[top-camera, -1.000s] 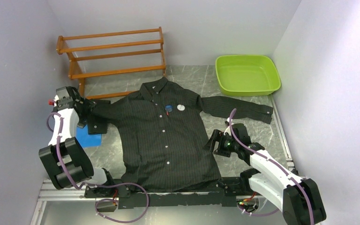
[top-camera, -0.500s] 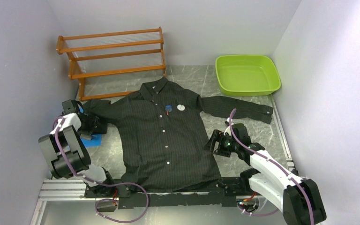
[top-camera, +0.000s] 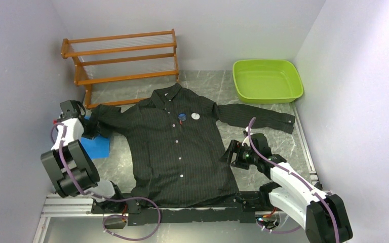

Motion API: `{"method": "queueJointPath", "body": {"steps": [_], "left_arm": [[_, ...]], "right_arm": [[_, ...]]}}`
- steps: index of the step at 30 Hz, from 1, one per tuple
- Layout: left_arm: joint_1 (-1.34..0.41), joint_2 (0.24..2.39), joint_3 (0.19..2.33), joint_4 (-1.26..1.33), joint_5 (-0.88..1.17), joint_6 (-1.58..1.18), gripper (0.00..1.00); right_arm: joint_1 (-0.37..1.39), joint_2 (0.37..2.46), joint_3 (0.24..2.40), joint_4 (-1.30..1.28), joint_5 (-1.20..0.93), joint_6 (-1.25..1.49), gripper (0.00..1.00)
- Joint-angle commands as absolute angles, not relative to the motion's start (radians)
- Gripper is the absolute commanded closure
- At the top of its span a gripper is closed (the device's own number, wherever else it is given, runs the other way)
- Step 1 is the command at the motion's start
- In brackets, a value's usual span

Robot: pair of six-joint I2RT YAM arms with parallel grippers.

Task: Pin the brooch onto the clothing
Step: Flatten out the clothes at the center of the board.

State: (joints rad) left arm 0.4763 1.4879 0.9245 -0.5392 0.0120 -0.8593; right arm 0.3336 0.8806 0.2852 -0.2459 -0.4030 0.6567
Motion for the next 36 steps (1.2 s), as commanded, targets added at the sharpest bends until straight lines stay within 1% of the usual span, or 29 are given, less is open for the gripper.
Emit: {"method": "queueJointPath", "body": {"steps": [1,6,7,17,20,22,23,24,25,26,27,29,32,34,36], "left_arm": [[0.48,1.339,1.049,-0.638,-0.111,-0.804,0.97],[0.479,1.256,1.14,-0.734,-0.232,-0.704,0.97],[0.479,1.227,1.175,-0.789,-0.287,-0.667,0.97],[0.48,1.098,1.193,-0.84,-0.542,-0.545,0.97],[0.481,1.067,1.178,-0.848,-0.617,-0.547,0.95],[0.48,1.059,1.168,-0.847,-0.663,-0.552,0.92],[0.48,1.058,1.174,-0.853,-0.667,-0.557,0.8],[0.48,1.058,1.182,-0.861,-0.66,-0.56,0.56],[0.481,1.058,1.194,-0.868,-0.642,-0.559,0.27],[0.48,1.059,1.206,-0.876,-0.622,-0.558,0.09],[0.479,1.06,1.218,-0.88,-0.581,-0.545,0.06],[0.479,1.063,1.236,-0.883,-0.465,-0.523,0.06],[0.475,1.07,1.233,-0.856,-0.203,-0.466,0.06],[0.461,1.063,1.19,-0.782,-0.002,-0.419,0.09],[0.424,1.048,1.116,-0.67,0.158,-0.413,0.06]], "right_arm": [[0.333,0.873,0.288,-0.227,-0.412,0.647,0.19],[0.333,0.879,0.29,-0.221,-0.415,0.644,0.19],[0.333,0.885,0.294,-0.218,-0.417,0.642,0.19],[0.333,0.881,0.31,-0.239,-0.416,0.633,0.19],[0.333,0.883,0.317,-0.248,-0.411,0.633,0.19],[0.333,0.886,0.323,-0.261,-0.403,0.635,0.19],[0.333,0.887,0.324,-0.267,-0.395,0.641,0.19],[0.333,0.891,0.325,-0.275,-0.382,0.648,0.2],[0.333,0.896,0.326,-0.283,-0.372,0.655,0.2],[0.333,0.899,0.326,-0.287,-0.362,0.66,0.21],[0.333,0.901,0.323,-0.289,-0.355,0.666,0.22],[0.333,0.902,0.319,-0.293,-0.34,0.674,0.22],[0.333,0.897,0.315,-0.294,-0.33,0.679,0.23],[0.333,0.89,0.312,-0.298,-0.326,0.684,0.23],[0.333,0.878,0.305,-0.304,-0.324,0.695,0.23]]}}
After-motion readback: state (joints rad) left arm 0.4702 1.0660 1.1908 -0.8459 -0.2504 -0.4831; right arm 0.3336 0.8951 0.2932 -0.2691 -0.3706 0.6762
